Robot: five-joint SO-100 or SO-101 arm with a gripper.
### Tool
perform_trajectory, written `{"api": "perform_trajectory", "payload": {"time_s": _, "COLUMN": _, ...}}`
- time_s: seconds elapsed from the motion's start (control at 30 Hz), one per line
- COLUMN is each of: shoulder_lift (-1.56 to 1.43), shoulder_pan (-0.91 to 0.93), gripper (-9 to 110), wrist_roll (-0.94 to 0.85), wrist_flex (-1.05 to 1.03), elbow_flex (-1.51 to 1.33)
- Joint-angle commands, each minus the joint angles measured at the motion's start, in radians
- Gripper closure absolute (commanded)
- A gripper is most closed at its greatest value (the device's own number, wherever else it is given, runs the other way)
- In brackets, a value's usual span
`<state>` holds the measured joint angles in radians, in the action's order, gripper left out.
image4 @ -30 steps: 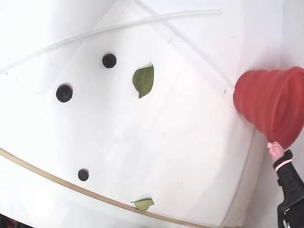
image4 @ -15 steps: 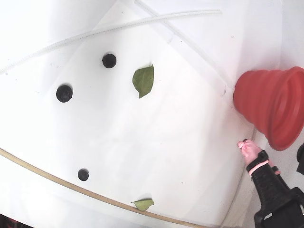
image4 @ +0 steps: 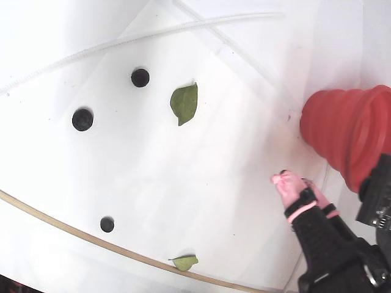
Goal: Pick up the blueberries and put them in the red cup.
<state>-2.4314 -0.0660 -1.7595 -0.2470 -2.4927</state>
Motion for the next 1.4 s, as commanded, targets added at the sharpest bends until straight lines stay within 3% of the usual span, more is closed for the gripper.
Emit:
{"api": "perform_trajectory", "payload": {"time_s": 0.0, "shoulder_lift": 0.026, "shoulder_pan": -0.064, "gripper": 85, "wrist_roll": 0.005, "wrist_flex": 0.064, "elbow_flex": 0.003}}
{"api": "perform_trajectory", "payload": {"time_s": 0.4, "shoulder_lift": 0.166, "shoulder_pan": -0.153, "gripper": 85, "wrist_roll": 0.002, "wrist_flex": 0.167, "elbow_flex": 0.009}}
{"api": "perform_trajectory", "payload": {"time_s": 1.37, "shoulder_lift": 0.568, "shoulder_pan": -0.147, "gripper": 84, "wrist_roll": -0.130, "wrist_flex": 0.463, "elbow_flex": 0.097}}
